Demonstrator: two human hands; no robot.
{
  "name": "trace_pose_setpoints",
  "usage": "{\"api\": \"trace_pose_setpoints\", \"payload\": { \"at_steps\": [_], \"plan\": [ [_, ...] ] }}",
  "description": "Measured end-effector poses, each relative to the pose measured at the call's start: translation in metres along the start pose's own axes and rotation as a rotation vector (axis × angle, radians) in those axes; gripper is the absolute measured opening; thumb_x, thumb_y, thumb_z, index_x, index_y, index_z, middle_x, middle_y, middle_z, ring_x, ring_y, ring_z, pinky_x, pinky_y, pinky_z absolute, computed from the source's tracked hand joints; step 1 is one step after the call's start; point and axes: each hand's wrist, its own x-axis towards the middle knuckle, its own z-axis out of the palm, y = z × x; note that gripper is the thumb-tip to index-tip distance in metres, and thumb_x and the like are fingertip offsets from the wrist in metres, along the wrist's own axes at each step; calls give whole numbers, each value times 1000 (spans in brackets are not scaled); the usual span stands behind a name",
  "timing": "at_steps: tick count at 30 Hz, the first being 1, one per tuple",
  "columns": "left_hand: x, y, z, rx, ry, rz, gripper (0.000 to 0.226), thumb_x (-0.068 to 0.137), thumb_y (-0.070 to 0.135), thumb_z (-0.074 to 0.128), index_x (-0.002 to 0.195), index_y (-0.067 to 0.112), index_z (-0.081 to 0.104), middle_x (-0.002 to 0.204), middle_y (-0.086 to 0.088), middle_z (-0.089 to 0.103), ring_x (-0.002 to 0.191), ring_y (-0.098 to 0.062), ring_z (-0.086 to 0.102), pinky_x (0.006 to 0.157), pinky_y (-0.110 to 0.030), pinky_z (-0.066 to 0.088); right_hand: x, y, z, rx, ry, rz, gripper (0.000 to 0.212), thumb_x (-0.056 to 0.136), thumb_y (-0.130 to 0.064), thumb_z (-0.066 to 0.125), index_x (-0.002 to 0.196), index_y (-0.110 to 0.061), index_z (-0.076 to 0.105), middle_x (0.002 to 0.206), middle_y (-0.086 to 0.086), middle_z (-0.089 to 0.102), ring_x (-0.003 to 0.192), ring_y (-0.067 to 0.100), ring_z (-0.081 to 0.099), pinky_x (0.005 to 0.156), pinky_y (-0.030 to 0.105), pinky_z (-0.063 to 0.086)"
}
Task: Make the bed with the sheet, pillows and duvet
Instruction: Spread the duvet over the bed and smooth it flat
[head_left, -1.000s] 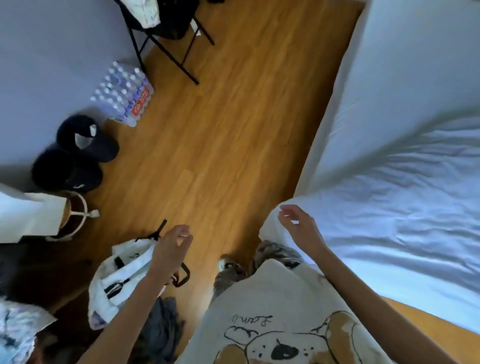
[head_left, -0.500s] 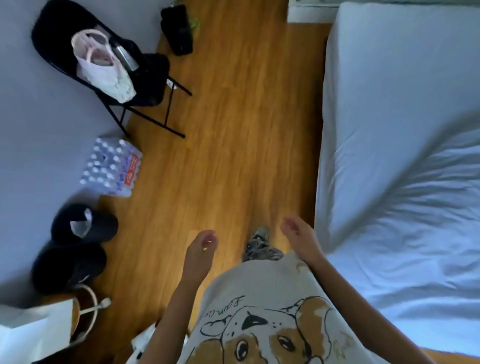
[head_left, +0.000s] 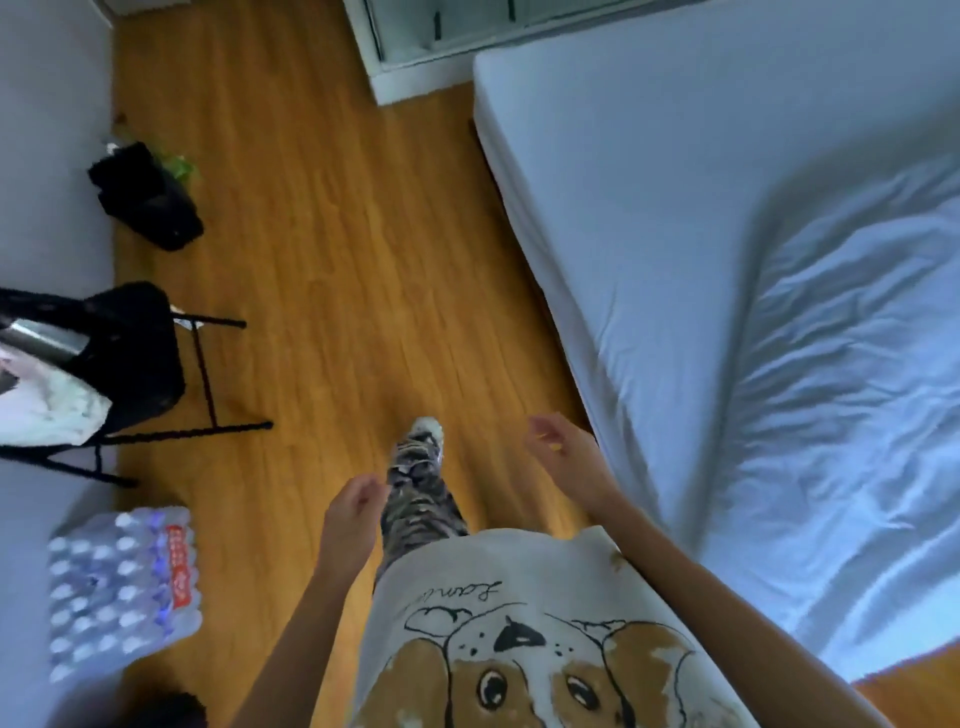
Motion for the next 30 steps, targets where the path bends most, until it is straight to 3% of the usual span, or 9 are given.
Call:
{"api": "trace_pose_setpoints", "payload": {
  "at_steps": [3, 6, 11, 15, 18, 21, 25, 28, 30],
  "plan": [
    [83, 40, -7, 132, -143, 69, 18, 99, 28, 53, 114, 20, 60, 106, 4, 63, 103, -17, 60, 81, -27, 45, 37, -17, 3, 69, 145, 111, 33, 95, -38, 55, 125, -25, 56, 112, -10, 61, 100, 7, 59, 74, 12, 40],
    [156, 99, -17, 225, -331, 179, 18, 99, 30, 52, 115, 25, 57, 106, 10, 61, 104, -13, 59, 76, -20, 45, 68, -46, 7, 170, 307, 200, 29, 96, -34, 56, 122, -22, 57, 114, -5, 62, 99, 8, 58, 80, 20, 41],
    [249, 196, -27, 444, -598, 365, 22, 99, 30, 52, 119, 22, 58, 110, 9, 60, 102, -5, 56, 76, -12, 42, 92, -95, 16, 319, 556, 250, 26, 95, -29, 58, 119, -20, 58, 107, -6, 63, 98, 7, 59, 81, 18, 45],
    [309, 250, -9, 548, -674, 483, 17, 98, 27, 53, 114, 24, 58, 105, 9, 61, 99, -7, 57, 76, -13, 43, 99, -103, 12, 398, 688, 325, 22, 94, -28, 59, 115, -22, 58, 100, -7, 63, 93, 6, 60, 81, 21, 48],
    [335, 277, 19, 534, -643, 511, 19, 98, 27, 54, 116, 22, 59, 106, 8, 60, 100, -9, 57, 74, -13, 43, 100, -97, 6, 449, 784, 419, 17, 93, -26, 61, 109, -24, 58, 96, -9, 62, 89, 4, 59, 73, 11, 43],
    [347, 293, 58, 518, -659, 498, 25, 97, 25, 55, 120, 17, 59, 109, 5, 63, 101, -11, 60, 75, -11, 44, 106, -87, -4, 520, 861, 500, 14, 92, -22, 62, 106, -21, 59, 93, -11, 61, 88, 5, 59, 68, 8, 42],
    [354, 315, 124, 573, -748, 504, 25, 97, 23, 55, 121, 16, 58, 110, 4, 62, 101, -10, 59, 75, -10, 43, 132, -64, -36, 590, 884, 562, 13, 93, -21, 62, 105, -20, 59, 92, -11, 62, 86, 4, 60, 68, 8, 43],
    [366, 342, 176, 633, -786, 529, 25, 97, 22, 55, 121, 15, 58, 109, 5, 61, 99, -8, 58, 75, -10, 42, 172, -42, -77, 652, 878, 570, 17, 93, -23, 62, 109, -18, 61, 96, -5, 65, 93, 13, 64, 75, 16, 46],
    [378, 365, 212, 662, -779, 516, 25, 97, 19, 55, 121, 13, 58, 108, 4, 61, 98, -8, 58, 75, -9, 42, 206, -30, -116, 689, 872, 542, 21, 93, -23, 61, 113, -17, 60, 100, -4, 66, 93, 10, 63, 72, 11, 45]
  ]
}}
